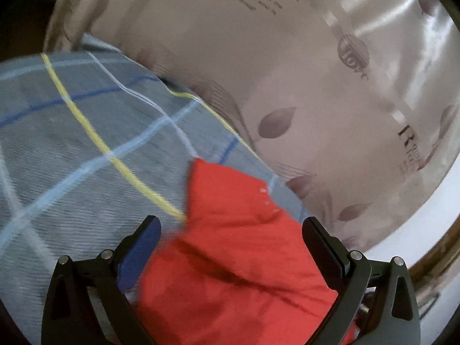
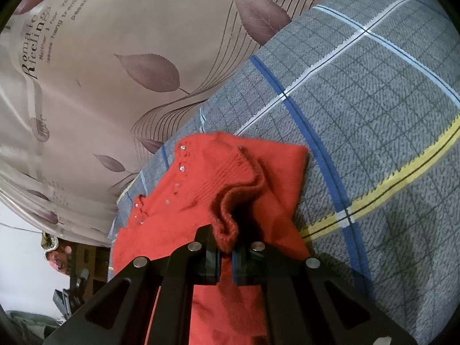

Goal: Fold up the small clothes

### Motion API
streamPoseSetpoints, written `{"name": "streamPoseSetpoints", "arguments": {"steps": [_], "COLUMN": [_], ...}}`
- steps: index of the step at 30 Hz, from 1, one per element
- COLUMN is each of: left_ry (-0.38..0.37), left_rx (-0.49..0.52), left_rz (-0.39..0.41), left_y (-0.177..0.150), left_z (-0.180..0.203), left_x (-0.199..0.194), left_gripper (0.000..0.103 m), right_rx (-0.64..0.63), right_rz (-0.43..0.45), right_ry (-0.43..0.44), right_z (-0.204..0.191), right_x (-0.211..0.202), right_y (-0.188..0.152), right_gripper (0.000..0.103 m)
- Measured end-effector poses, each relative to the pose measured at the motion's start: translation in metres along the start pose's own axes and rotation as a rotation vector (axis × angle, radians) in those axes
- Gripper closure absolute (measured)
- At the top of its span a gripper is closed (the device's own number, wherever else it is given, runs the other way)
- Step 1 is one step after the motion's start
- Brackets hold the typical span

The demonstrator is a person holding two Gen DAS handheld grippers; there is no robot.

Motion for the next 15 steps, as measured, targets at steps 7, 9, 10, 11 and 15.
{"name": "streamPoseSetpoints", "arguments": {"steps": [7, 9, 10, 11, 15], "left_ry": [-0.098, -0.177, -0.205, -0.239, -0.237], "left_rx": [-0.063, -0.037, -0.027, -0.014, 0.06], "left_rz": [-0.032, -0.087, -0.109, -0.128, -0.179], "left_y": [-0.01, -0.015, -0.015, -0.011, 0.033], "left_z": [-0.012, 0.002, 0.01, 0.018, 0.026], "left_x": [-0.026, -0.027, -0.026, -0.025, -0.002], "left_gripper": [0.004, 0.004, 0.004, 0.004, 0.004], "right_rx": [0.001, -0.002, -0.011, -0.022, -0.052], "right_rz": [-0.001, -0.003, -0.005, -0.006, 0.001], "right_ry": [-0.003, -0.007, -0.015, -0.025, -0.055], "right_z": [-0.002, -0.002, -0.004, -0.005, -0.008], "right_x": [0.0, 0.0, 0.0, 0.0, 0.0], "right_y": [0.0, 0.0, 0.0, -0.001, -0.002], "right_gripper": [0.101, 0.101, 0.101, 0.101, 0.101]}}
Point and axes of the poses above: each gripper's, at about its wrist camera, not at the fingertips, and x roughly the way its jaws point, z to its right, y to its top, the point moved 8 cm from there along x, roughly the way its jaws point, and after that the axes turned 12 degrees about -y, right-handed, at the moved point
